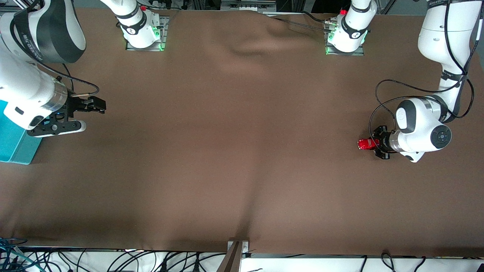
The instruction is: Wind red beetle toy and store in blue box
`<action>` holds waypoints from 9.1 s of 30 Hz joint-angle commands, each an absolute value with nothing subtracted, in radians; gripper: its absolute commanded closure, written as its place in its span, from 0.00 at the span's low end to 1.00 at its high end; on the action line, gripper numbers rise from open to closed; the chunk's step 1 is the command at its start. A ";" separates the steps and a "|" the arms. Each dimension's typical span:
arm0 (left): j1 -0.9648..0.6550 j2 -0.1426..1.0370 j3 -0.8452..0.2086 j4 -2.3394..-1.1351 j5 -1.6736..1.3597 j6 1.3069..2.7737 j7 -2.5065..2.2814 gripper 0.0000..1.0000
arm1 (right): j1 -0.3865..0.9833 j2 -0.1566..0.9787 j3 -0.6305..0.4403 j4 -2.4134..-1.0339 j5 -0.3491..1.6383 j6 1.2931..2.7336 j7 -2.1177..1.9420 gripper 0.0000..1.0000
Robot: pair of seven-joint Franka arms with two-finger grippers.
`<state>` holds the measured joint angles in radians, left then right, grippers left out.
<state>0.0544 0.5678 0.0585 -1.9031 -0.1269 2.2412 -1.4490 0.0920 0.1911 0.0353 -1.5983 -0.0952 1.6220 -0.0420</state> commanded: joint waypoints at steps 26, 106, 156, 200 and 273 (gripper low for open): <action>-0.051 0.635 -0.054 -1.798 -0.166 2.289 -1.661 1.00 | 0.100 0.184 0.038 -1.614 -0.106 1.628 -0.029 0.00; 0.158 0.638 -0.048 -1.801 -0.083 2.287 -1.439 0.39 | 0.127 0.179 0.035 -1.612 -0.112 1.623 -0.029 0.00; 0.146 0.445 -0.058 -1.691 -0.045 2.122 -1.040 0.00 | 0.123 0.178 0.031 -1.614 -0.112 1.620 -0.029 0.00; 0.146 0.347 -0.066 -1.261 0.028 1.675 -0.269 0.00 | 0.114 0.198 0.028 -1.620 -0.159 1.640 -0.029 0.00; 0.146 0.347 -0.058 -1.221 0.014 1.591 -0.018 0.00 | -0.023 0.336 -0.038 -1.838 -0.098 1.979 0.429 0.00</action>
